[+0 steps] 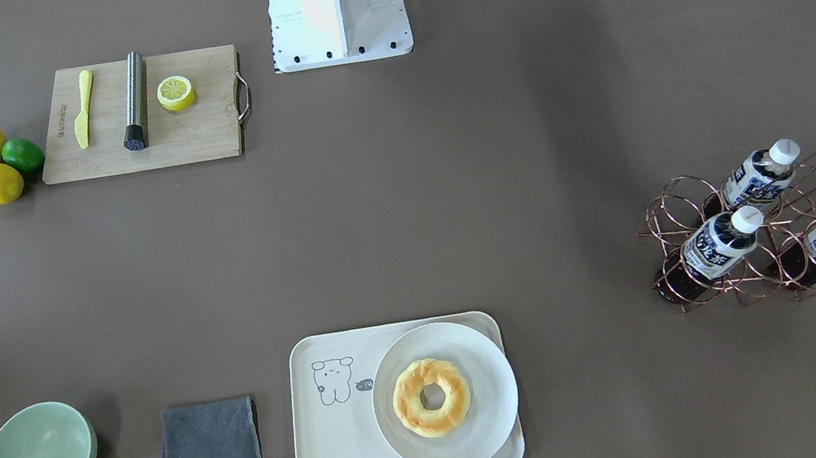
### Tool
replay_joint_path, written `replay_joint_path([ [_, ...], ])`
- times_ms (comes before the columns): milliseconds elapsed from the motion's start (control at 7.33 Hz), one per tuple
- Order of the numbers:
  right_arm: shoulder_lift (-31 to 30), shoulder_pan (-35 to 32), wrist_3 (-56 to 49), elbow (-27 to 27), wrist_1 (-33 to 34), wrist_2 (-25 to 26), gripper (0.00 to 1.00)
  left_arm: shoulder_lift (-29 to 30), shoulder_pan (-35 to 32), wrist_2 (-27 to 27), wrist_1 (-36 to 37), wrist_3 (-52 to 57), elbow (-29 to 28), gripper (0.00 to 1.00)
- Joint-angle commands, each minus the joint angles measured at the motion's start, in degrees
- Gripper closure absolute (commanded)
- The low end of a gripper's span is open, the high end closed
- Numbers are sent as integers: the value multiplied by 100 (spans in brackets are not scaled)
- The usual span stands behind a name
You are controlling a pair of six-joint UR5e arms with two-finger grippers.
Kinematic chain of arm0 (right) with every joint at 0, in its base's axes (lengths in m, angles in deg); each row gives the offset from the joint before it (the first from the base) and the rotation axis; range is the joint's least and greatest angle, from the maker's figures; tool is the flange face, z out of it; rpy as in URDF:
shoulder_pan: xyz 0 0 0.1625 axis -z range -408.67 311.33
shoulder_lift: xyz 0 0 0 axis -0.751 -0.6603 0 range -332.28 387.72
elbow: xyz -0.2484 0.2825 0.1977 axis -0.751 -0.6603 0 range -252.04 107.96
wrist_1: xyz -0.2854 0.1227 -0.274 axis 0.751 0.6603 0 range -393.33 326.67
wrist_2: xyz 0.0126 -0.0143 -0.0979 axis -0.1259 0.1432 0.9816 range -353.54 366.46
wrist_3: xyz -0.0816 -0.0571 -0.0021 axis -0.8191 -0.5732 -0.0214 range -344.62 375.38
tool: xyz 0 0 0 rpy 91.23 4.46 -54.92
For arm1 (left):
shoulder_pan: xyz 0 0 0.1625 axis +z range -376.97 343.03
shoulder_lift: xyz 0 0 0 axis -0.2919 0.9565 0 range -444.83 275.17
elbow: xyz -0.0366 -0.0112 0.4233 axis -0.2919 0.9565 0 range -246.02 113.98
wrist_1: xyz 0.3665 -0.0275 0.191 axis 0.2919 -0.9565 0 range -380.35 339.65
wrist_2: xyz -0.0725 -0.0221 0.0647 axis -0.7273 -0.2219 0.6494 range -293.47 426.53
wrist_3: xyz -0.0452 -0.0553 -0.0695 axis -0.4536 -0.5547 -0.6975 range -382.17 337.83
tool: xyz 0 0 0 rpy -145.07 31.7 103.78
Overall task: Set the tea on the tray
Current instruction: 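Move the left gripper toward the copper rack of tea bottles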
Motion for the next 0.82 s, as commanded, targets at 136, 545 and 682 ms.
replay_joint_path([
  [136,-152,9,61,-21,2,-564,0,266,744,11,-707,-1837,330,2],
  [545,-170,9,61,-56,-68,-916,0,1186,2392,1291,-887,-4129,559,4],
  [682,-170,17,44,-83,-68,-917,0,1294,2494,1390,-886,-4197,480,4],
])
